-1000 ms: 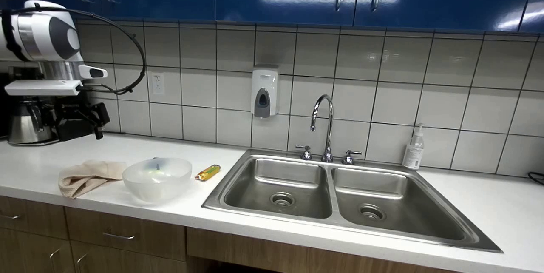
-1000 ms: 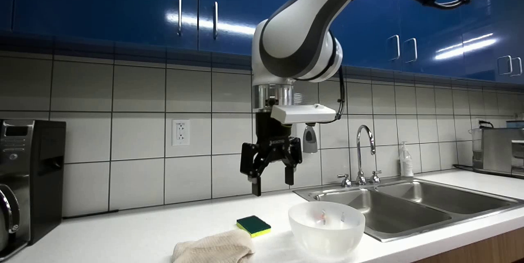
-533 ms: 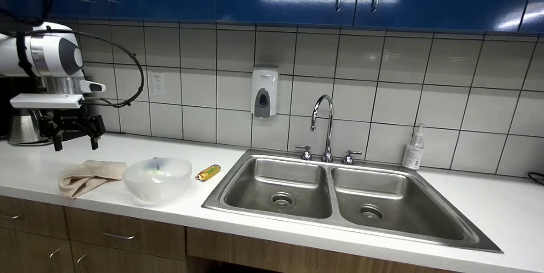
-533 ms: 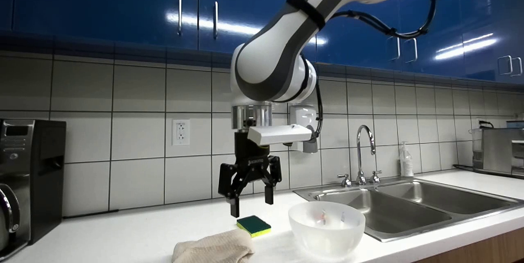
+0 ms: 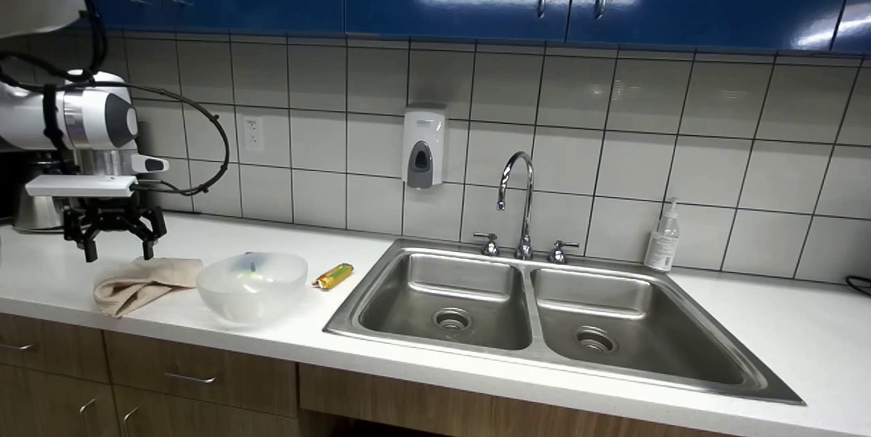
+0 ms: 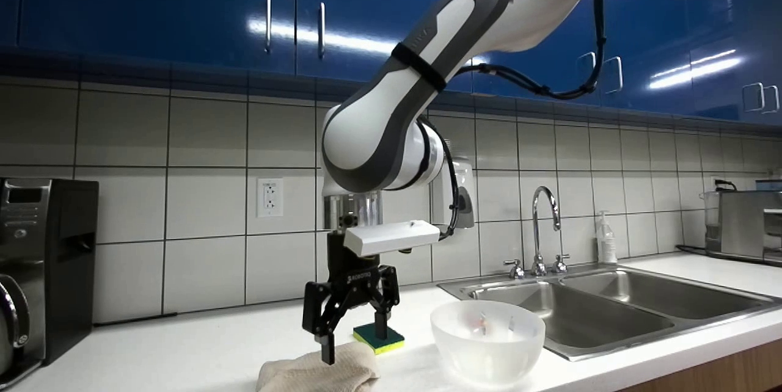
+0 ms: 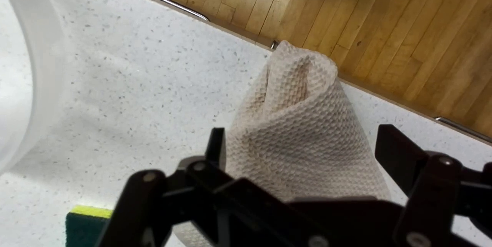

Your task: Put the towel in the bowl.

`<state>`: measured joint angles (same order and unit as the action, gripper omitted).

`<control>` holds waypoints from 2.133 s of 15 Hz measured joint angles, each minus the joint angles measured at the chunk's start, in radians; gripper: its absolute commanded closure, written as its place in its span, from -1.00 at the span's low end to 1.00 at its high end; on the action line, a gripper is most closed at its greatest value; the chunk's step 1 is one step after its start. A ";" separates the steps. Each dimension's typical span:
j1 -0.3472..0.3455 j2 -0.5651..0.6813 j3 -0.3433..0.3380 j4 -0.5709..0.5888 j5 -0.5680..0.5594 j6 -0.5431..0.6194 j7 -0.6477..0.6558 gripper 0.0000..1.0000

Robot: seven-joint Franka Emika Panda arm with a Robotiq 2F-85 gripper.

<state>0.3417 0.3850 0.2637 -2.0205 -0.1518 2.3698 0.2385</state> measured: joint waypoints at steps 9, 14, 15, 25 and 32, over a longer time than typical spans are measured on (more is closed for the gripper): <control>0.060 0.112 -0.053 0.096 -0.015 -0.002 0.000 -1.00; 0.071 0.167 -0.080 0.135 -0.015 -0.002 0.000 -1.00; 0.071 0.178 -0.087 0.144 -0.015 -0.002 0.001 -1.00; 0.072 0.267 -0.106 0.217 -0.014 -0.002 0.001 -1.00; 0.074 0.287 -0.105 0.234 -0.010 -0.002 0.001 0.02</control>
<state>0.4154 0.6717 0.1582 -1.7866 -0.1620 2.3675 0.2393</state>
